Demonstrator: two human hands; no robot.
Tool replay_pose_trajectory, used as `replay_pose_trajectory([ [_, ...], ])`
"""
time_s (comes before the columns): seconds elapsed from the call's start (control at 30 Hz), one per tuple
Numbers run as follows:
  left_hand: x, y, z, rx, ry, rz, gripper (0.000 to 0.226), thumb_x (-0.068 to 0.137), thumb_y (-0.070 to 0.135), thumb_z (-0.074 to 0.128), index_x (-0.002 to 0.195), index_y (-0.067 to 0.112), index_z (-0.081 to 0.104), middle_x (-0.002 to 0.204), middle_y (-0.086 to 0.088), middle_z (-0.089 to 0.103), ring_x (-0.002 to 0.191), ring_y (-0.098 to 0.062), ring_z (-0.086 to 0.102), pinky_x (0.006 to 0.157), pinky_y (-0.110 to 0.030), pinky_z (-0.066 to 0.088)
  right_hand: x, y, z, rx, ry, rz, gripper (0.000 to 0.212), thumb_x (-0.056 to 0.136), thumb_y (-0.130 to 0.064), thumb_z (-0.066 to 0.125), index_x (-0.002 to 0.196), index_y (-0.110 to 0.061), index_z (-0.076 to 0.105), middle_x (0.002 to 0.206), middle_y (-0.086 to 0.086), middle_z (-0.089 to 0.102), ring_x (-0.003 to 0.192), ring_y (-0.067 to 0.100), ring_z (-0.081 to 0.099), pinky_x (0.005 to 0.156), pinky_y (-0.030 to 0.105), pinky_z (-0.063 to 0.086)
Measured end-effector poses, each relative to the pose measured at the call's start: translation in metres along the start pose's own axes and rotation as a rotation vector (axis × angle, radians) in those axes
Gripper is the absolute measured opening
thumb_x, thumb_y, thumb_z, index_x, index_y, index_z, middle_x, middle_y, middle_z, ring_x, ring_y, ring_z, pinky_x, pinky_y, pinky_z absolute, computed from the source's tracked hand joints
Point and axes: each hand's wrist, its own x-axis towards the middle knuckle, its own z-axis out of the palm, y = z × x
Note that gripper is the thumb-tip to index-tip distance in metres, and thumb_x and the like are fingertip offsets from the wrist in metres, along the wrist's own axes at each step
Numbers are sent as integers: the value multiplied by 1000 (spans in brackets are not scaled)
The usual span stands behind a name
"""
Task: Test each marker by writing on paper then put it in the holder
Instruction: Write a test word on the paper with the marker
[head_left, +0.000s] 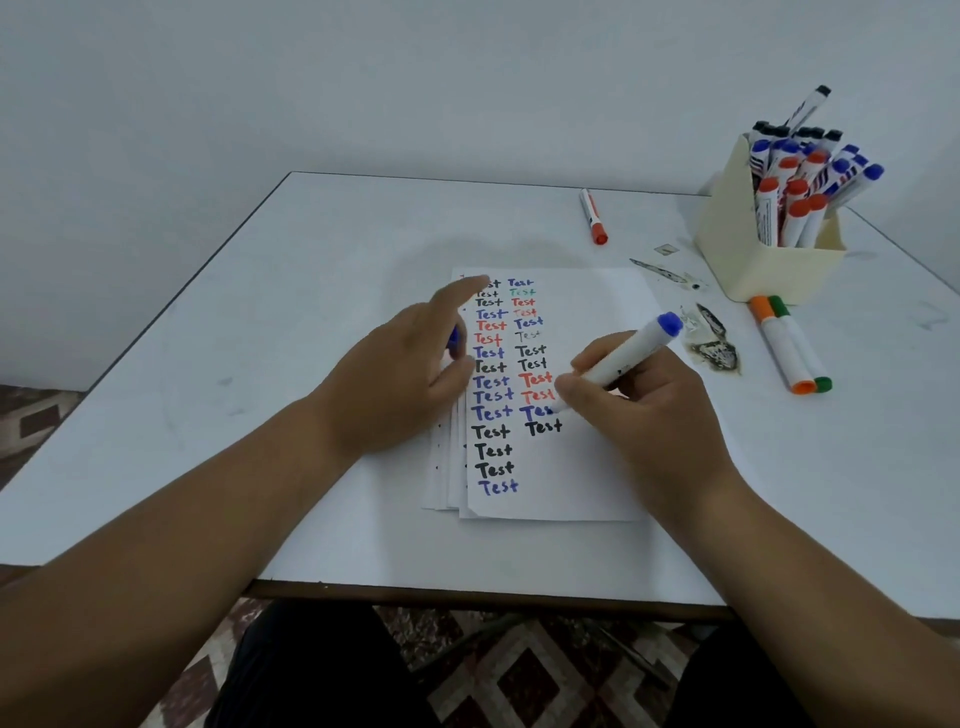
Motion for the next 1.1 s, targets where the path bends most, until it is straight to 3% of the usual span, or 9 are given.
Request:
replay_pose_trajectory([
  [0.07,-1,1,1,-70,-12,13,60,102,15,48,152,34,23,105,15,58,93,2,50,78,-14,37,3,1,-2,110,11,2,15,84,-6,78,93,-13,69,89,3,73,83,17,69,74,31,56],
  [0.17,-2,6,4,-82,-16,56,73,101,16,54,157,35,10,120,19,64,104,7,49,86,-4,35,2,3,-5,223,14,-4,15,86,3,73,96,-8,71,100,7,76,95,26,73,87,45,59],
  [0.3,0,18,6,-98,-70,55,88,99,24,60,151,49,-7,129,26,62,118,6,45,91,2,30,-2,3,-7,342,-40,-31,11,88,0,67,99,-3,69,98,16,74,93,36,74,84,44,61],
  [0.5,0,23,6,-88,-74,98,89,97,27,62,147,52,-8,129,31,58,110,21,39,90,5,24,-3,1,-6,338,-46,-54,14,87,-3,69,99,2,63,95,17,76,89,36,75,80,47,61],
  [0.57,-1,25,5,-68,-81,112,88,97,27,63,149,52,-4,128,31,57,116,9,44,92,4,27,-3,1,-6,302,-59,-51,10,88,-1,71,96,-2,66,95,17,76,89,37,75,82,51,61],
  [0.63,-3,26,5,-18,-59,170,86,97,26,63,154,48,3,128,21,64,117,-5,49,96,-8,36,-3,1,-5,287,-66,-33,8,88,0,71,95,-3,68,94,17,76,87,36,75,83,54,60],
  [0.73,-4,29,7,55,-47,229,83,97,25,61,154,44,3,117,12,68,102,-10,55,85,-26,48,-3,2,-5,281,-85,-16,8,86,-2,74,92,-6,71,92,17,76,85,37,75,83,57,59],
  [0.97,-4,30,9,52,-103,199,85,99,16,54,144,59,-3,112,6,65,90,-5,49,77,-23,44,-5,-2,-4,185,-106,-70,10,83,-7,79,90,-13,74,82,8,77,76,28,75,72,39,61],
  [1.1,-5,32,11,14,-119,179,85,98,8,52,145,60,3,107,6,64,88,-6,48,73,-21,46,-3,0,-4,173,-102,-62,10,83,-8,79,91,-12,74,82,9,77,77,30,75,74,45,62],
])
